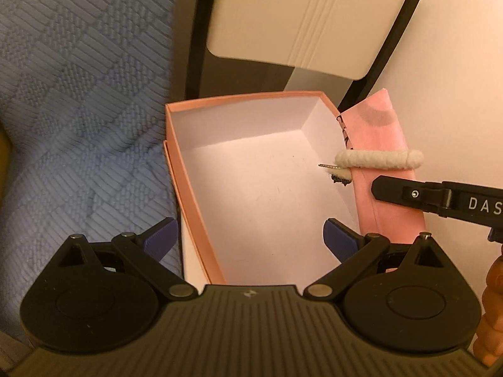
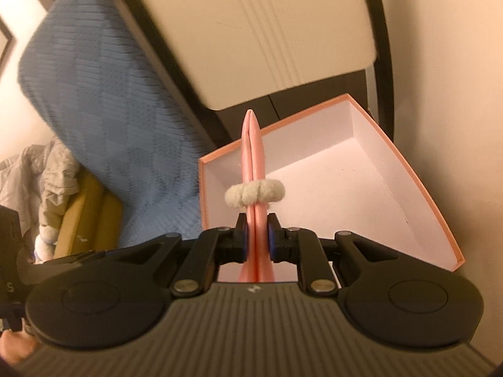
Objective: Organize objects
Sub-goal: 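Carry the ringed pink strip with the left tool over the pink box, then lower the strip into the box and open the left tool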
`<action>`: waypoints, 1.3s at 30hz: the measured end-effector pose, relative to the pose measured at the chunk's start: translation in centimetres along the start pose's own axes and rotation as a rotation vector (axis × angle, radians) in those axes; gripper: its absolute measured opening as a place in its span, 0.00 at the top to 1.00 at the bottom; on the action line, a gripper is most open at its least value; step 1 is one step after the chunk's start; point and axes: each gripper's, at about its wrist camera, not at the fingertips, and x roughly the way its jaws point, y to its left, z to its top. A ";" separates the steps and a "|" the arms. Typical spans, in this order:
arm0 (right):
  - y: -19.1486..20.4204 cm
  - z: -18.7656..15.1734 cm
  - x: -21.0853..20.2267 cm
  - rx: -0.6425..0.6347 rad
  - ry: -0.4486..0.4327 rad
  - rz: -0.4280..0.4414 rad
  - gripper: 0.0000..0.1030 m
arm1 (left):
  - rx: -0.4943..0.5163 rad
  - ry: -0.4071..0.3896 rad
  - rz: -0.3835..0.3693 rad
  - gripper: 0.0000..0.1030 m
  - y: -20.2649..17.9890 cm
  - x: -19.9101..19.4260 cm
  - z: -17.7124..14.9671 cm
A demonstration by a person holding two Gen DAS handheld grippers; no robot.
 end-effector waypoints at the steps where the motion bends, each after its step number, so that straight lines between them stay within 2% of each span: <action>1: -0.4 0.1 0.5 0.003 0.003 -0.005 0.85 | 0.003 0.006 0.001 0.02 -0.1 0.4 0.0; 13: -4.2 0.5 6.9 0.028 0.036 -0.084 0.85 | 0.034 0.055 0.039 0.02 -0.2 7.9 1.4; 17: -4.8 0.1 9.0 0.008 0.057 -0.113 0.85 | 0.054 0.071 0.078 0.02 0.1 10.1 1.4; 22: -5.5 -0.3 10.7 -0.008 0.074 -0.143 0.85 | 0.053 0.076 0.097 0.00 0.6 11.3 1.5; 29: -5.9 -0.3 11.6 0.009 0.083 -0.180 0.81 | 0.038 0.079 0.084 0.00 1.2 11.3 1.5; 32: -6.0 -0.2 11.7 0.023 0.100 -0.164 0.59 | 0.037 0.074 0.083 0.00 1.4 11.0 1.4; 33: -5.9 -0.2 11.7 0.030 0.099 -0.165 0.41 | 0.034 0.072 0.082 0.00 1.4 10.8 1.3; 34: -5.9 -0.2 11.5 0.032 0.093 -0.171 0.30 | 0.032 0.070 0.079 0.00 1.5 10.7 1.3; 35: -5.8 -0.2 11.3 0.030 0.086 -0.176 0.26 | 0.032 0.068 0.079 0.00 1.5 10.5 1.3; 39: -5.4 0.0 10.7 0.027 0.090 -0.188 0.27 | 0.030 0.054 0.079 0.00 1.5 9.7 1.2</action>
